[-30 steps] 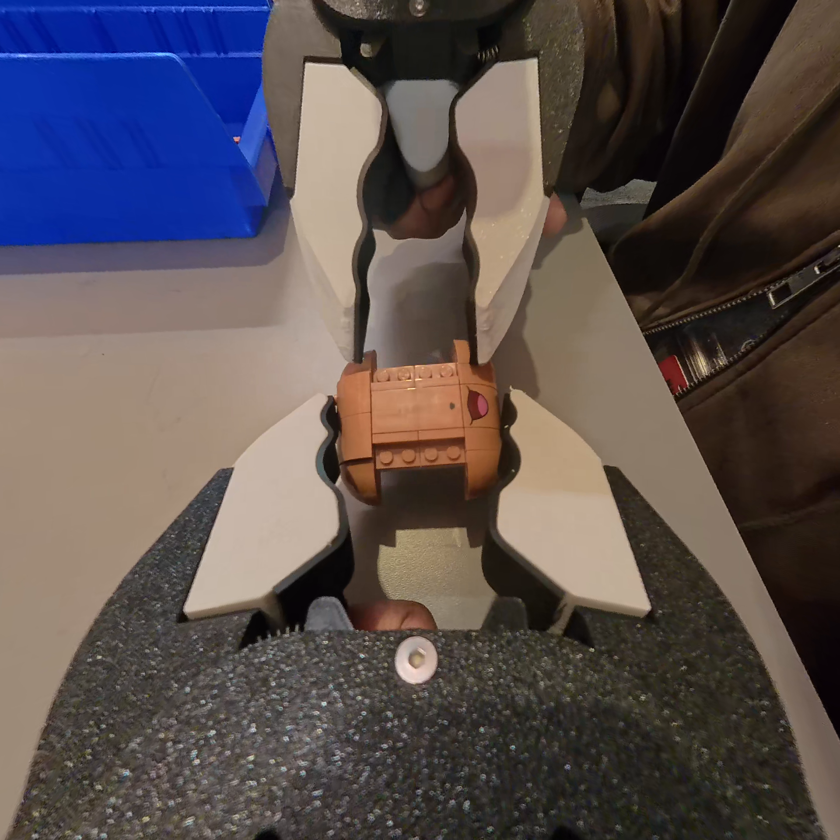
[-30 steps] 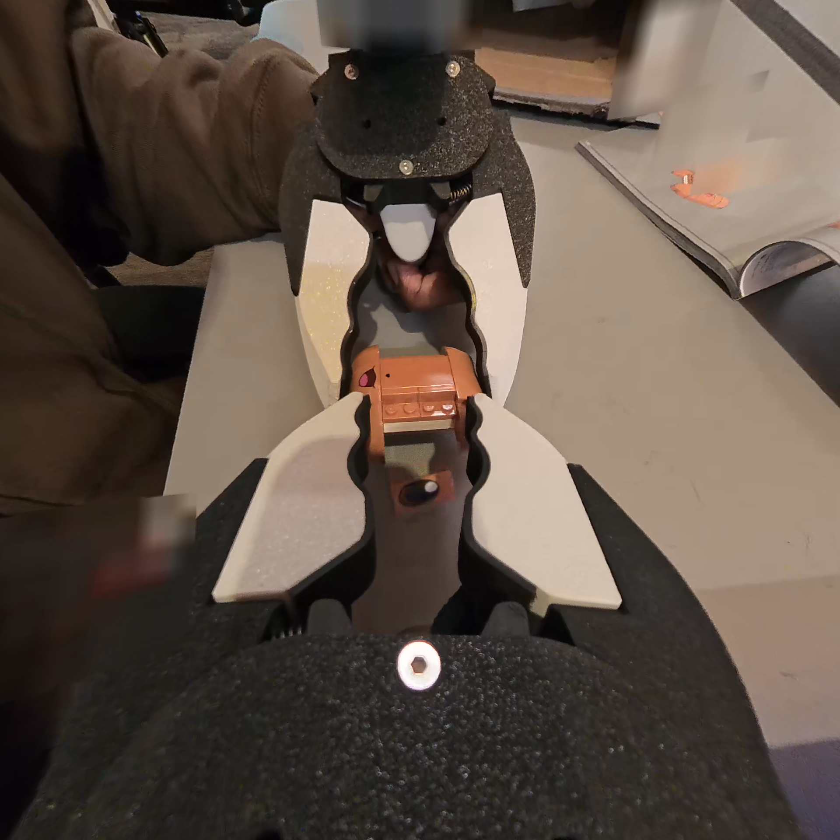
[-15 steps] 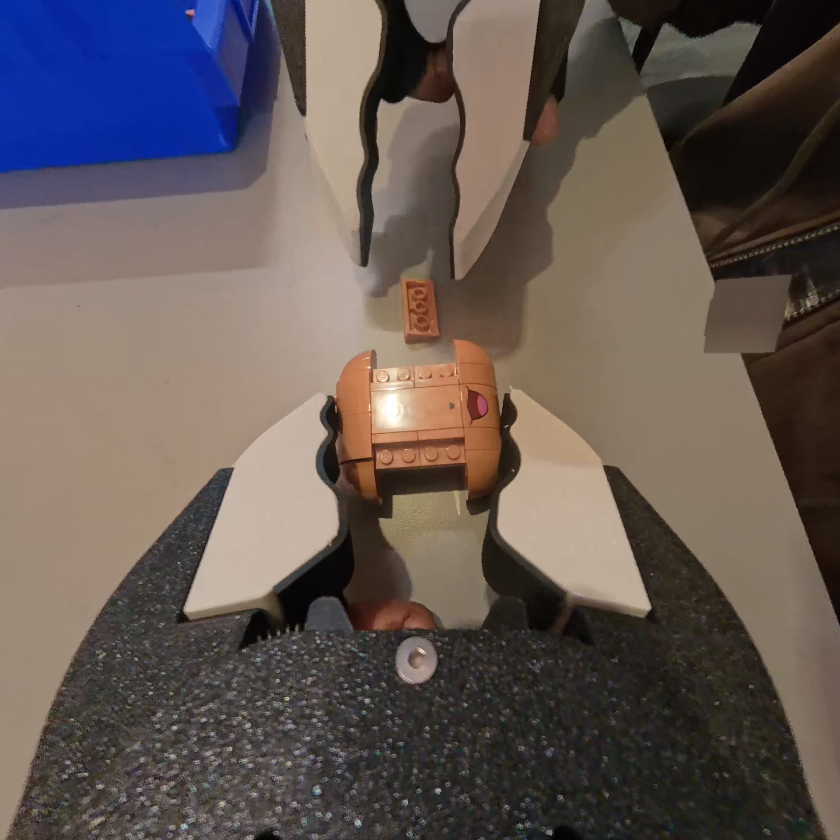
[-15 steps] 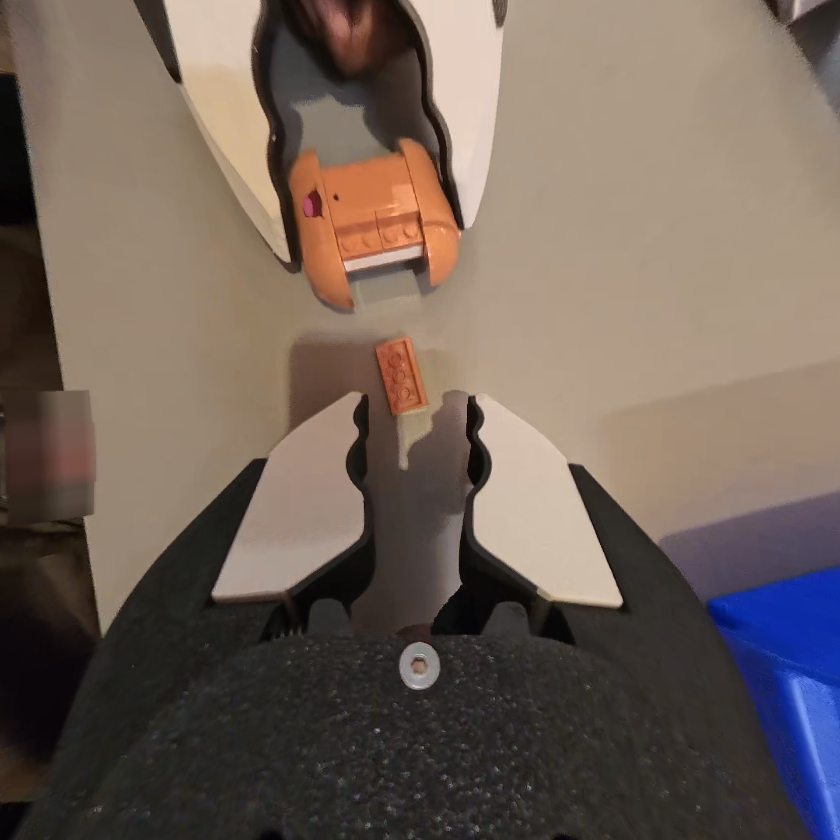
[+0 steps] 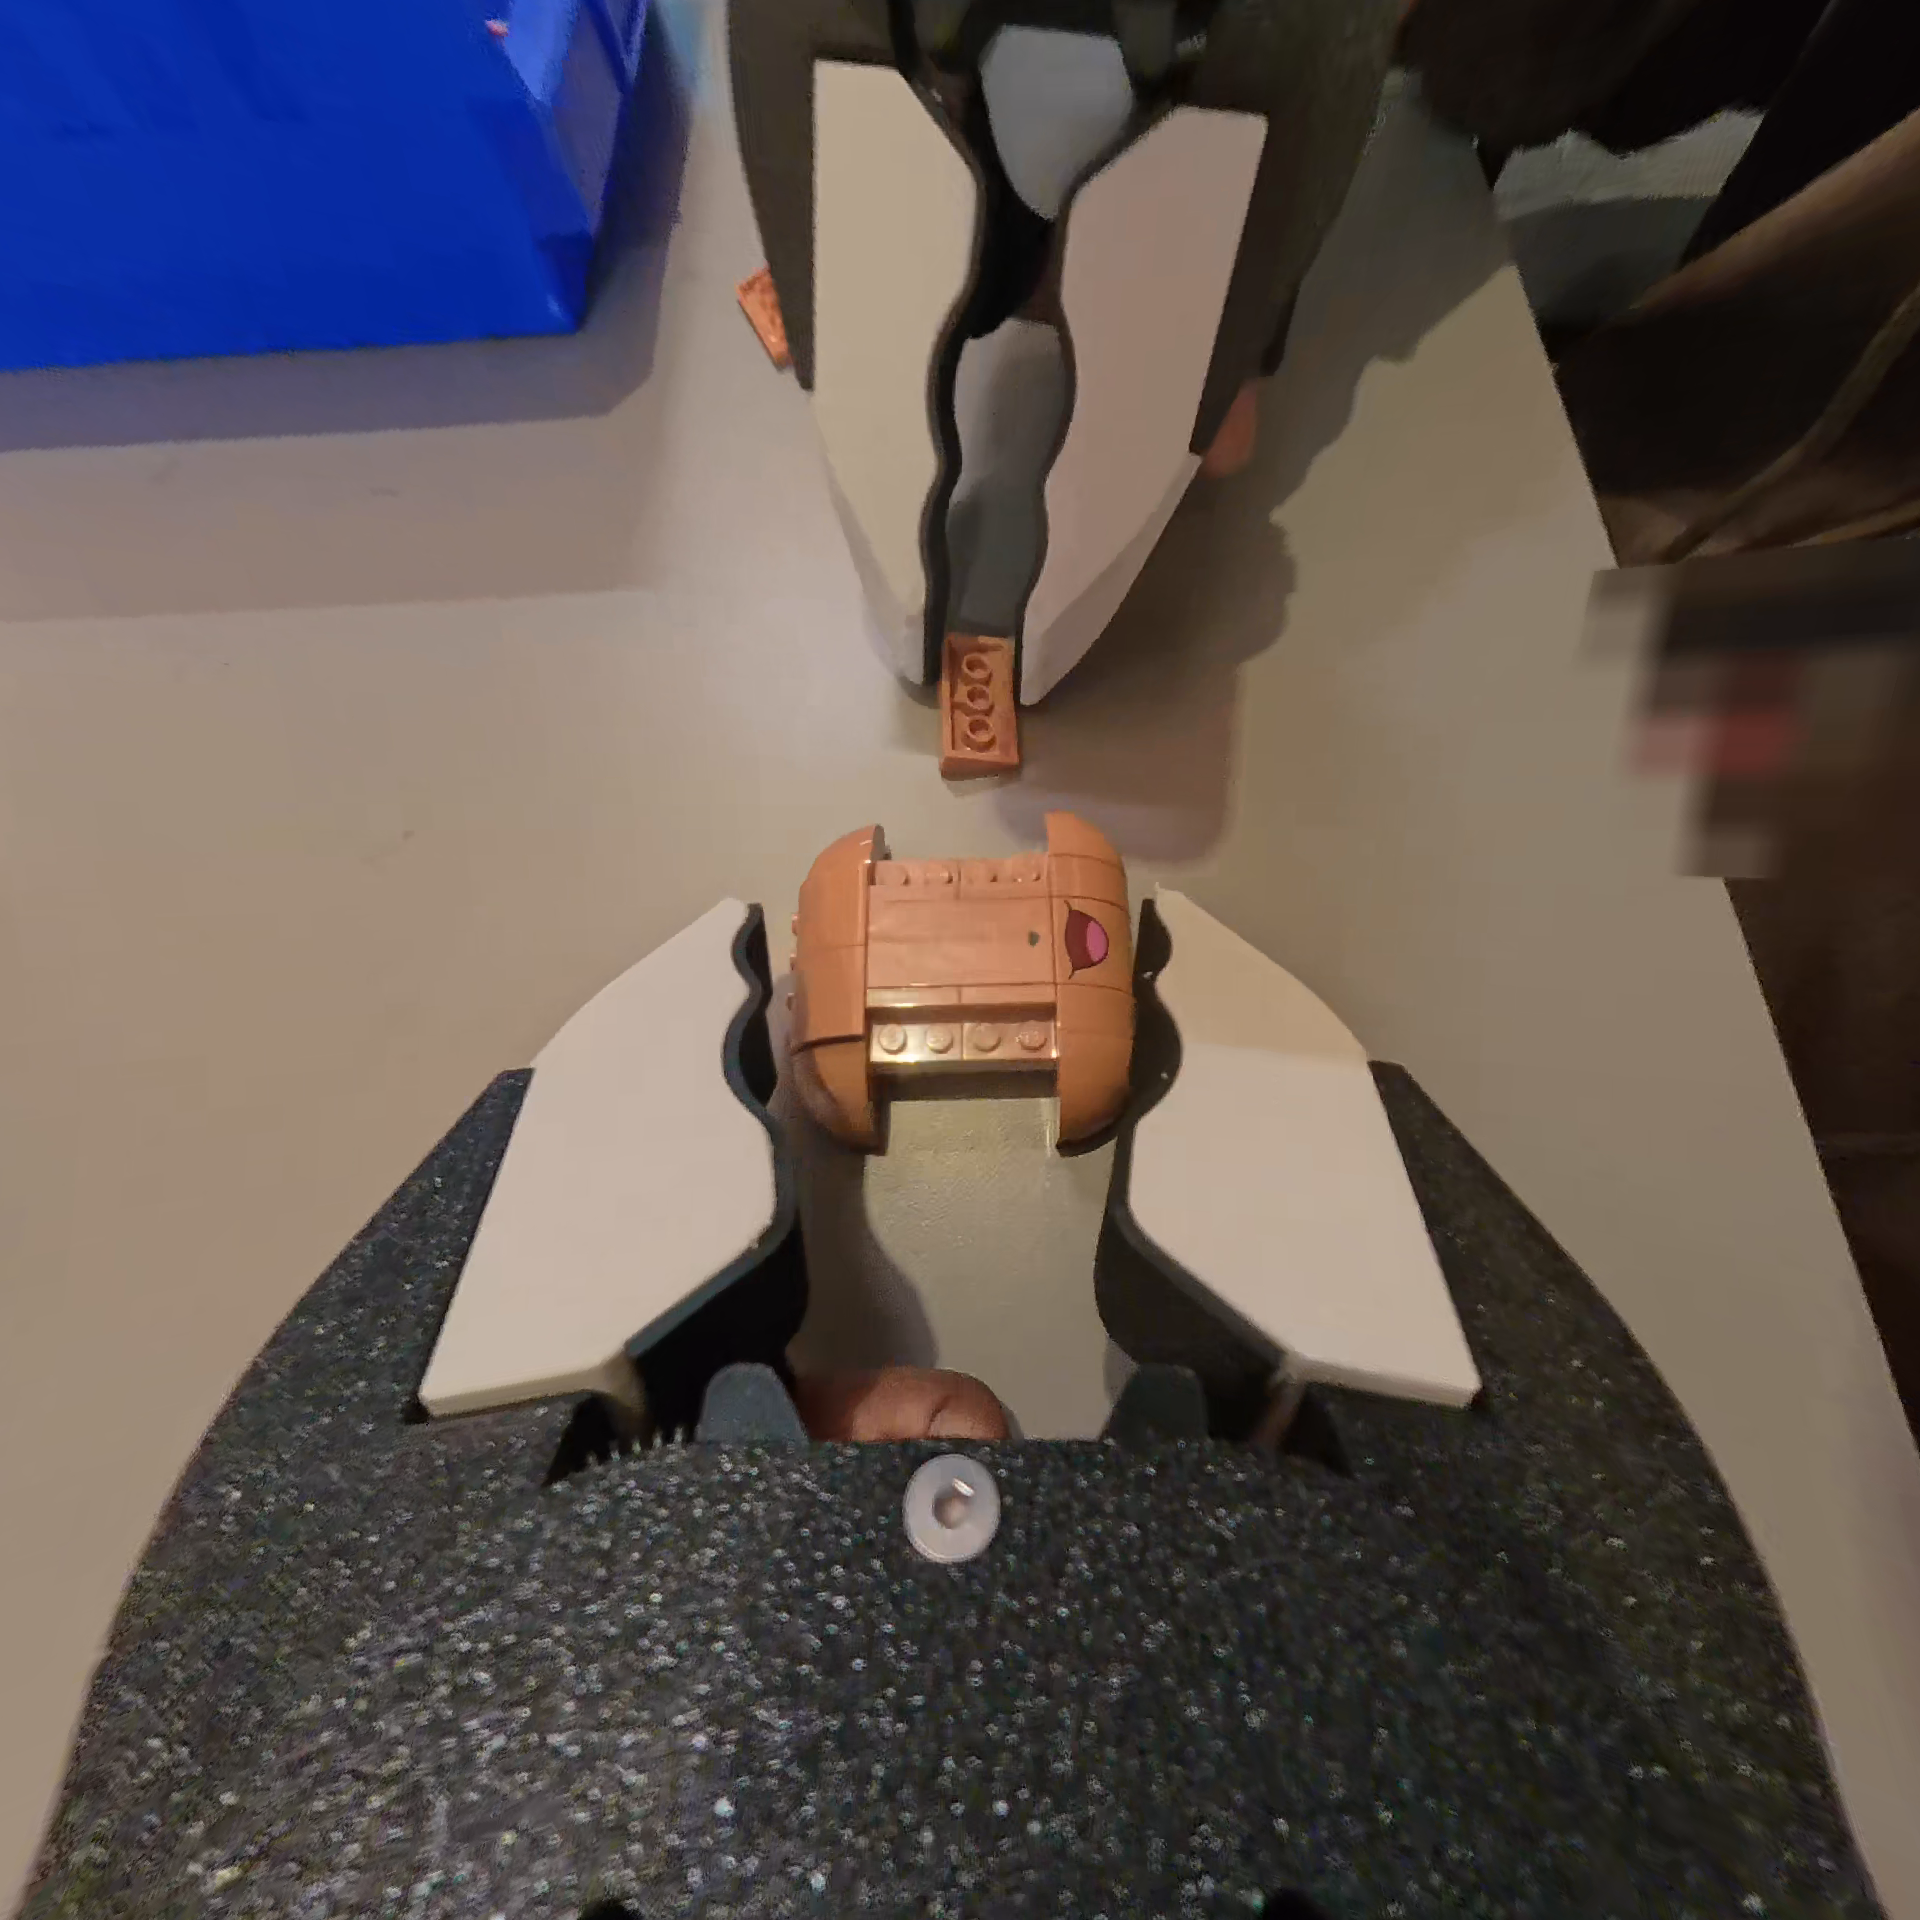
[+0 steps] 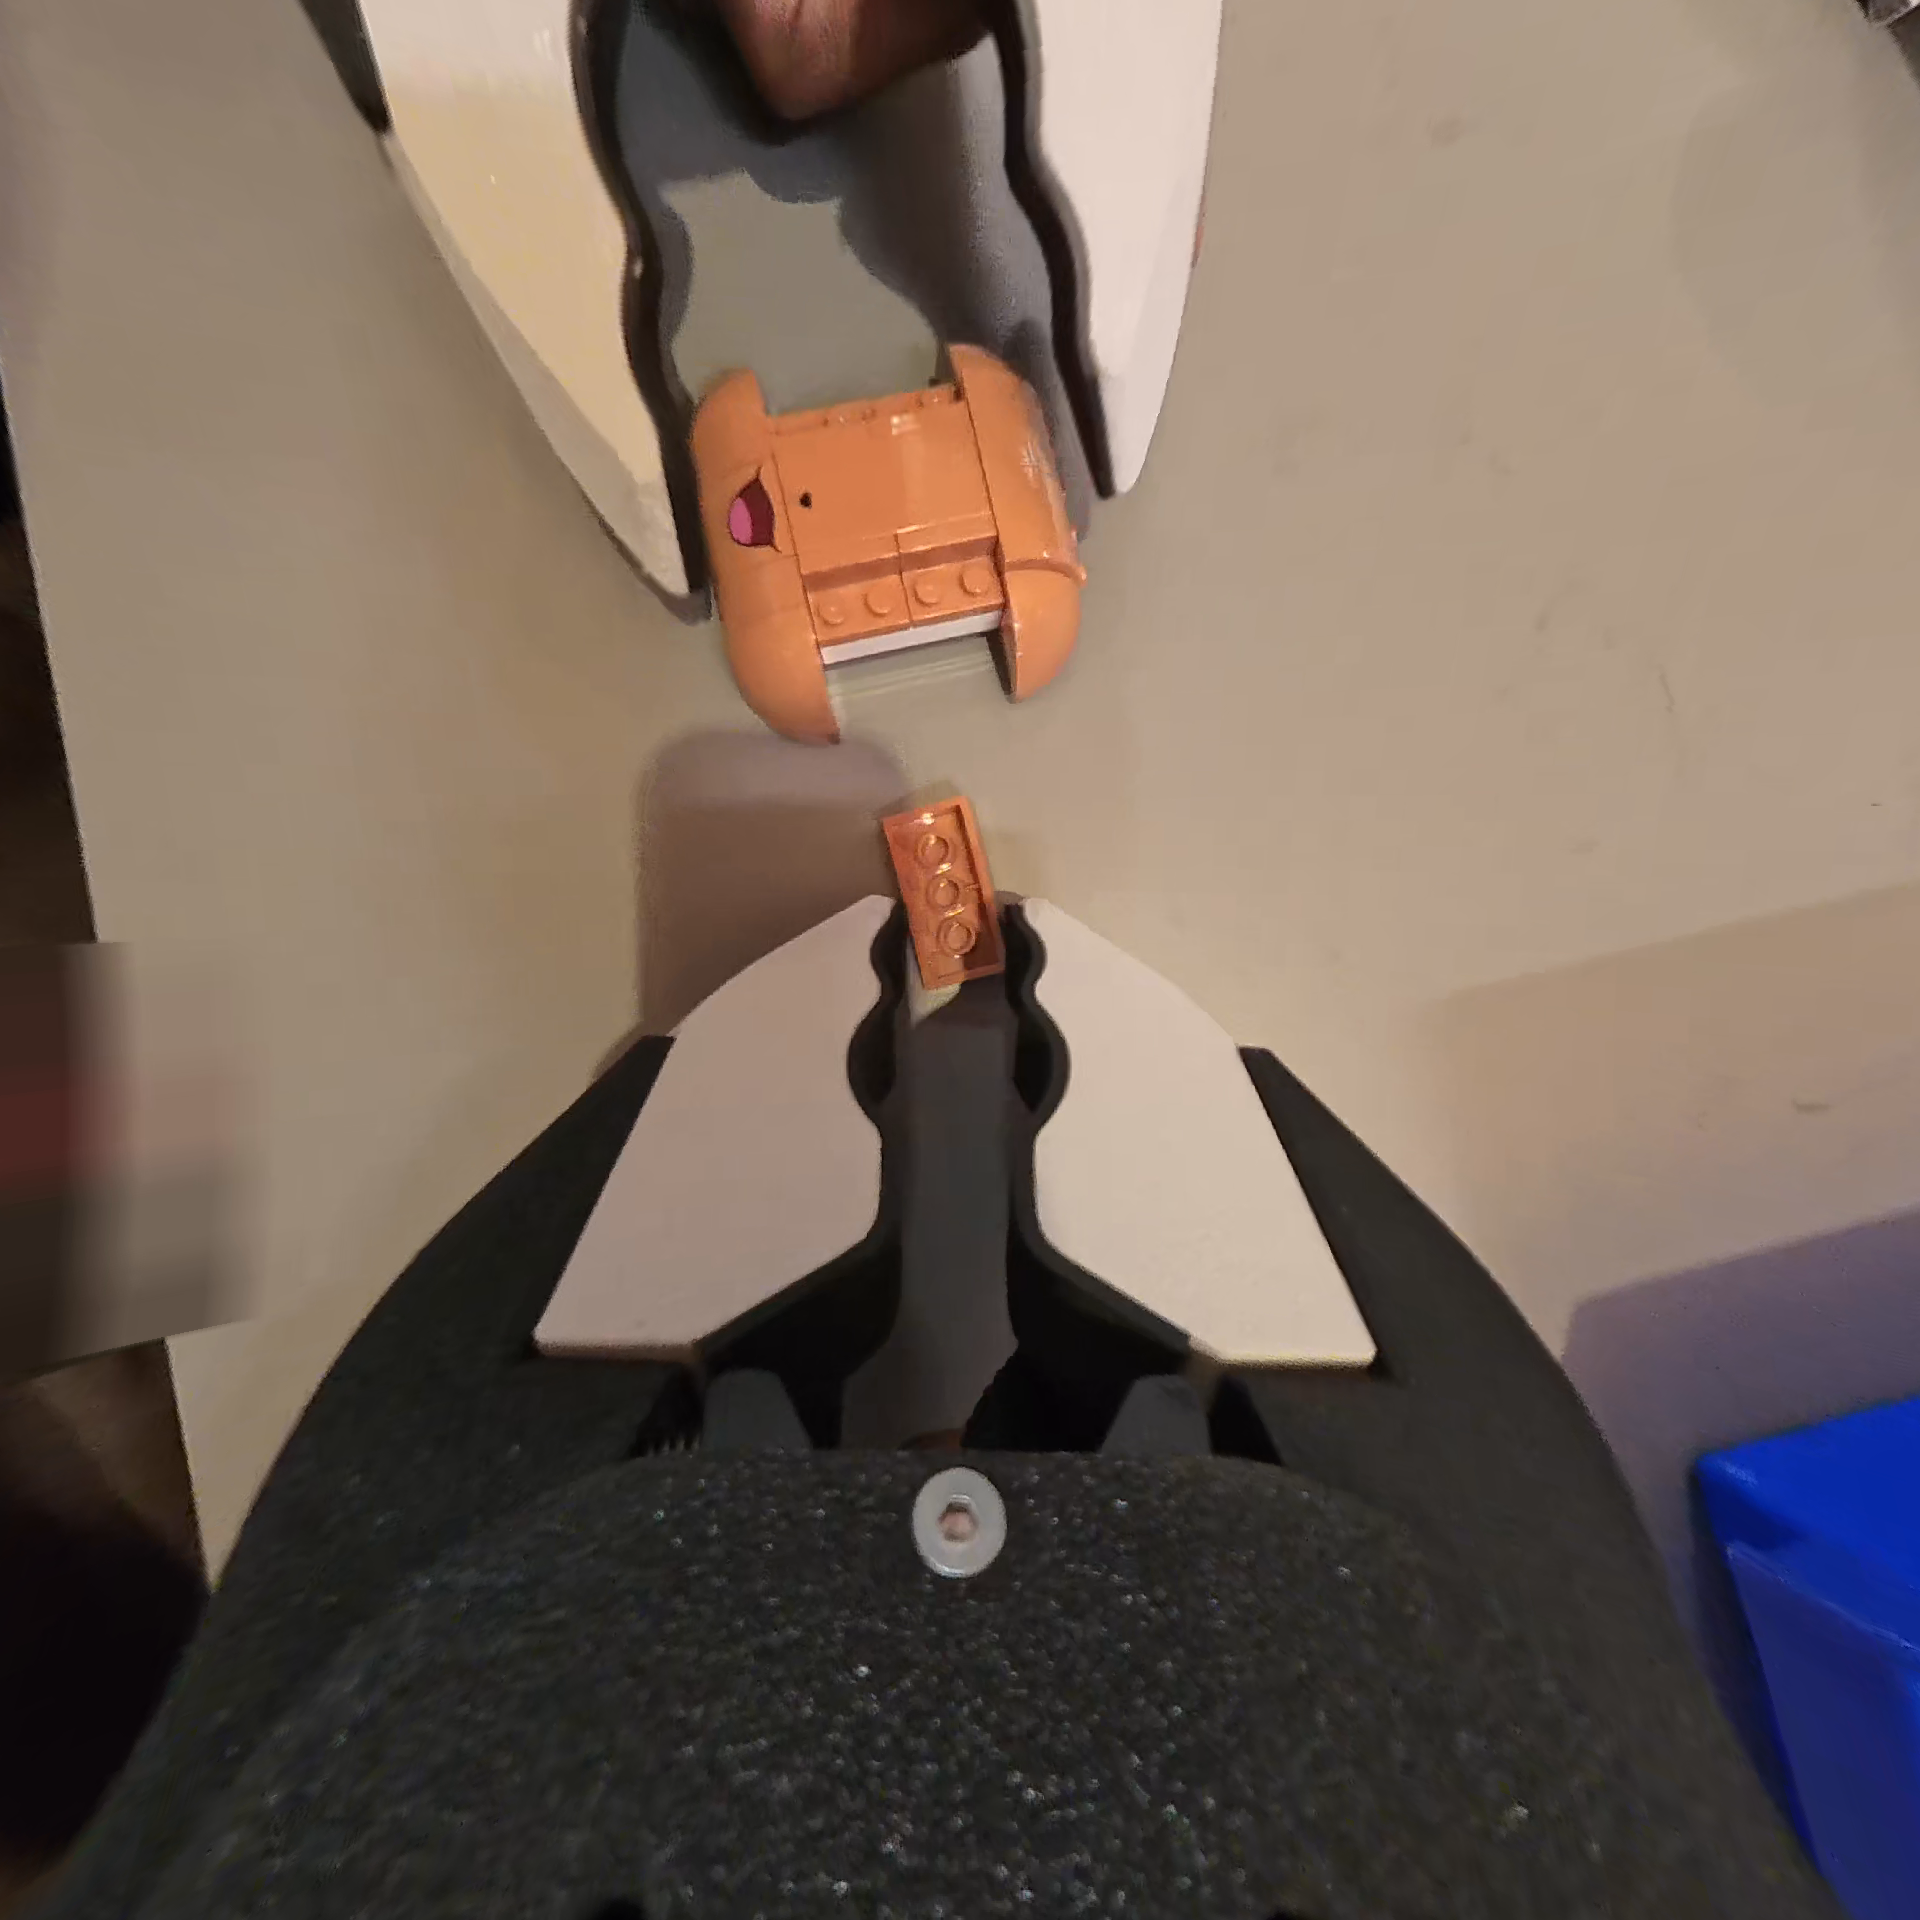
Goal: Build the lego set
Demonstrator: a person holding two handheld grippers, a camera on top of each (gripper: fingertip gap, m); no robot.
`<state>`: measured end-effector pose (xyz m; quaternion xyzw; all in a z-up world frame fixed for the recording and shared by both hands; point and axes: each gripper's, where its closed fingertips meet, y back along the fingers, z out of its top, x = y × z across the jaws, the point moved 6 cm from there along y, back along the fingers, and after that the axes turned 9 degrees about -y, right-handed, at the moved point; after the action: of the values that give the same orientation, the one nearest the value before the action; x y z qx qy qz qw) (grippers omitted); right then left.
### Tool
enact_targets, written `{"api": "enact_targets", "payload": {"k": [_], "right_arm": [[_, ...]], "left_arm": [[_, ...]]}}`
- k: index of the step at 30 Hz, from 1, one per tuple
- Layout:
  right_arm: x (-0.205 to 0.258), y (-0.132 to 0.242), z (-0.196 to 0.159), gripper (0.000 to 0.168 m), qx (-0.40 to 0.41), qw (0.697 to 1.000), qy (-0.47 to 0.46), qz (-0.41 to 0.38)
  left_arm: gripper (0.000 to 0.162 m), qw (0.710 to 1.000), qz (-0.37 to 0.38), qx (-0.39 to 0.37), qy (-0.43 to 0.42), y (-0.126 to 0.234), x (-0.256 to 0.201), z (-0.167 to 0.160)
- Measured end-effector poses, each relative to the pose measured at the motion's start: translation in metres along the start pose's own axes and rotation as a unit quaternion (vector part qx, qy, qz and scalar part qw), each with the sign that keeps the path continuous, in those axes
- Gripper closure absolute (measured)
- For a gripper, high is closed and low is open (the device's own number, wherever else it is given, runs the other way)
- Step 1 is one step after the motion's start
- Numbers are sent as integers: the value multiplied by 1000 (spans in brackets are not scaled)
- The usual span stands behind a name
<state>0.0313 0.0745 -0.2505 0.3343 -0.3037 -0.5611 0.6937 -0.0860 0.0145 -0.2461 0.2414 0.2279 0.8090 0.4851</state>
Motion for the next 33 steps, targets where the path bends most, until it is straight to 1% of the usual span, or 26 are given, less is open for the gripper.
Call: {"api": "enact_targets", "payload": {"k": [3,6,10,13,16,17,18,19,21,22,24,27,30,33], "right_arm": [[0,4,2,151,-20,1000,15,-12],[1,11,9,151,-61,997,42,-27],[1,18,17,151,-118,989,79,-38],[6,21,21,151,-143,983,105,-37],[13,26,26,151,-164,976,137,-41],[15,27,27,151,-168,974,147,-41],[17,28,28,151,-171,972,157,-44],[18,29,28,151,-173,970,166,-47],[20,29,28,151,-176,966,180,-53],[21,30,28,152,-183,964,183,-54],[20,33,29,153,-202,963,173,-50],[15,40,28,145,-230,964,129,-13],[13,51,28,142,-272,956,68,83],[12,60,30,141,-301,931,-9,205]], "left_arm": [[95,999,12,-29,24,7,4,3],[100,996,14,-61,60,10,5,13],[108,993,9,-72,96,6,5,28],[113,987,-6,-74,140,2,8,36],[120,980,-45,-71,181,-4,7,37],[124,979,-55,-68,186,-6,6,37],[132,978,-65,-68,187,-7,5,37],[144,977,-78,-71,186,-8,3,38],[151,975,-85,-86,184,-7,2,40],[156,976,-84,-93,179,-6,3,41],[156,978,-77,-108,158,-3,3,42],[156,981,-63,-157,92,5,3,46],[156,976,-54,-212,7,16,-1,52],[156,964,-15,-253,-79,22,-3,60]]}}
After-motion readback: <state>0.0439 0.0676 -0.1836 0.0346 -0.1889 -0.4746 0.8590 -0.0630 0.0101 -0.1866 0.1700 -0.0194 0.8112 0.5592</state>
